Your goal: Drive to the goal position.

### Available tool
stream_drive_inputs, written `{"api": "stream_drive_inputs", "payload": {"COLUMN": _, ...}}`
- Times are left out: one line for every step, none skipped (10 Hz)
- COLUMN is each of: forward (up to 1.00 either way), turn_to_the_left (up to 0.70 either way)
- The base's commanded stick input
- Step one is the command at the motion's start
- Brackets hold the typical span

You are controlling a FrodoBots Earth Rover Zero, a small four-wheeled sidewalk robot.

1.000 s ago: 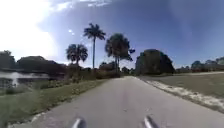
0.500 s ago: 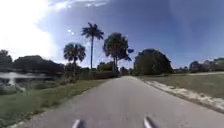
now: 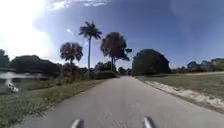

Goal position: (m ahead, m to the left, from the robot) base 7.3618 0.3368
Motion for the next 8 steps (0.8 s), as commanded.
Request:
{"api": "stream_drive_inputs", "payload": {"forward": 0.7, "turn_to_the_left": 0.0}}
{"api": "stream_drive_inputs", "payload": {"forward": 0.7, "turn_to_the_left": 0.0}}
{"api": "stream_drive_inputs", "payload": {"forward": 0.7, "turn_to_the_left": 0.0}}
{"api": "stream_drive_inputs", "payload": {"forward": 0.7, "turn_to_the_left": 0.0}}
{"api": "stream_drive_inputs", "payload": {"forward": 0.7, "turn_to_the_left": 0.0}}
{"api": "stream_drive_inputs", "payload": {"forward": 0.7, "turn_to_the_left": 0.0}}
{"api": "stream_drive_inputs", "payload": {"forward": 0.7, "turn_to_the_left": 0.0}}
{"api": "stream_drive_inputs", "payload": {"forward": 0.7, "turn_to_the_left": 0.0}}
